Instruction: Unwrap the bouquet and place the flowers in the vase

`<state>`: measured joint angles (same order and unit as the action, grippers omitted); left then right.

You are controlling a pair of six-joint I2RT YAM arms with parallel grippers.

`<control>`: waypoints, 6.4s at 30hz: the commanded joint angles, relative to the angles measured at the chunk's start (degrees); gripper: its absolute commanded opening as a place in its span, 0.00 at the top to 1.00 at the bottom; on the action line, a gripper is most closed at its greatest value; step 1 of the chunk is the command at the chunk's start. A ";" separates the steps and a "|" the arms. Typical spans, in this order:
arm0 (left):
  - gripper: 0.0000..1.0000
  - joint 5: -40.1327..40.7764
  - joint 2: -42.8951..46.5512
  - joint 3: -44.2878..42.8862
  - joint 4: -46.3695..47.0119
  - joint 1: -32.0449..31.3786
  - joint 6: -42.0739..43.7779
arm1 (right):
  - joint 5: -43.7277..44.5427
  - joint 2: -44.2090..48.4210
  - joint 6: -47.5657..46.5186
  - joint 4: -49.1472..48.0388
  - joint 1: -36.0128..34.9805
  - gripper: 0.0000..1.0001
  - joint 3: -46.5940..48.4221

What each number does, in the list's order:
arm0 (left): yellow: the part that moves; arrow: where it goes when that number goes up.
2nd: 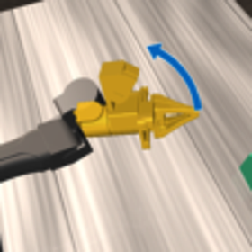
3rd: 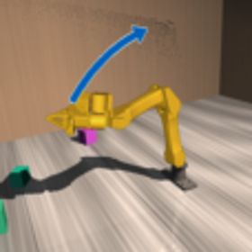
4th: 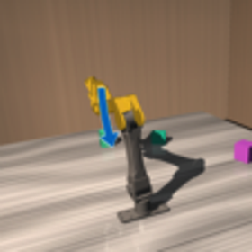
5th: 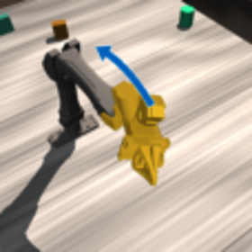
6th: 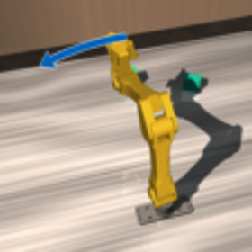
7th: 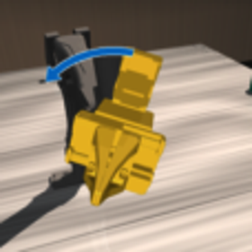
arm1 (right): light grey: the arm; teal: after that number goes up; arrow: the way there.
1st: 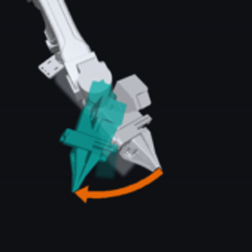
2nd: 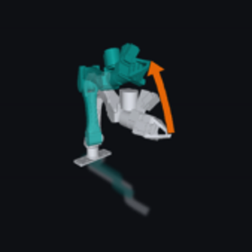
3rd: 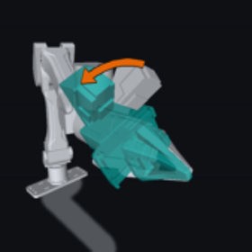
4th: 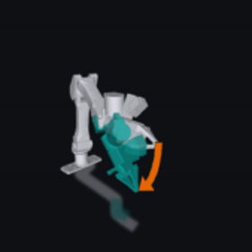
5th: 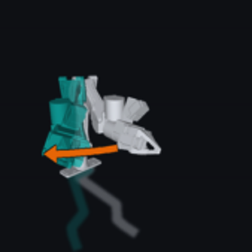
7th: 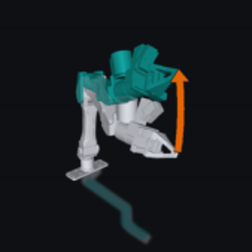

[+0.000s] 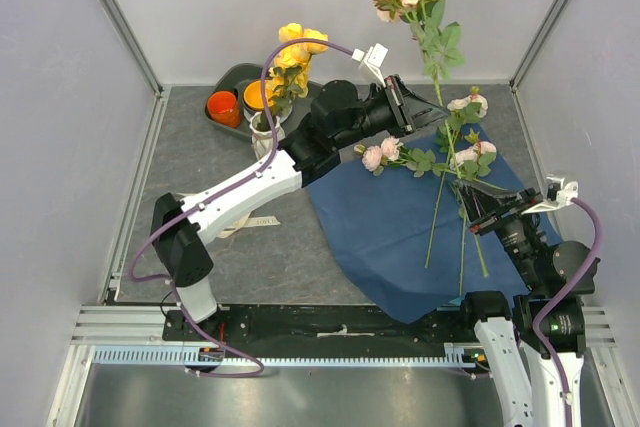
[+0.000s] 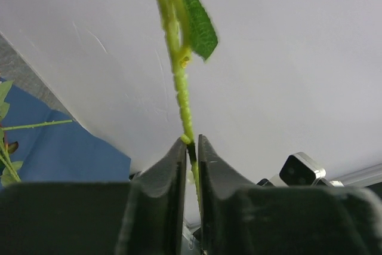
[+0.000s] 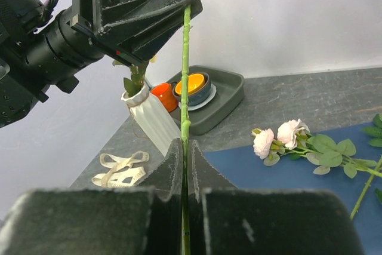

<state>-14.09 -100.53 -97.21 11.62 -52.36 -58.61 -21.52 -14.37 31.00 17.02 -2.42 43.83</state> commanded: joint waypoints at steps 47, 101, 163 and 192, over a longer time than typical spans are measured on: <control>0.98 31.49 34.88 1.17 -28.30 18.43 62.66 | 18.09 -9.80 -4.37 10.06 -0.31 0.02 -3.84; 0.98 31.93 35.58 -1.59 -35.61 18.43 61.07 | 16.77 -9.36 -4.55 9.53 -0.31 0.02 -6.22; 0.05 38.35 38.12 29.88 -24.10 23.53 44.37 | 12.91 -19.02 -4.29 9.44 -0.31 0.02 -4.37; 0.19 -23.53 36.28 30.85 -12.23 22.21 38.75 | 46.65 -78.43 -46.90 8.21 -16.31 0.35 23.49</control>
<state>-34.13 -65.49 -66.57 -4.08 -30.00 -17.58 22.15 -88.42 -5.34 28.62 -18.81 62.85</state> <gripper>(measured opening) 0.814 0.672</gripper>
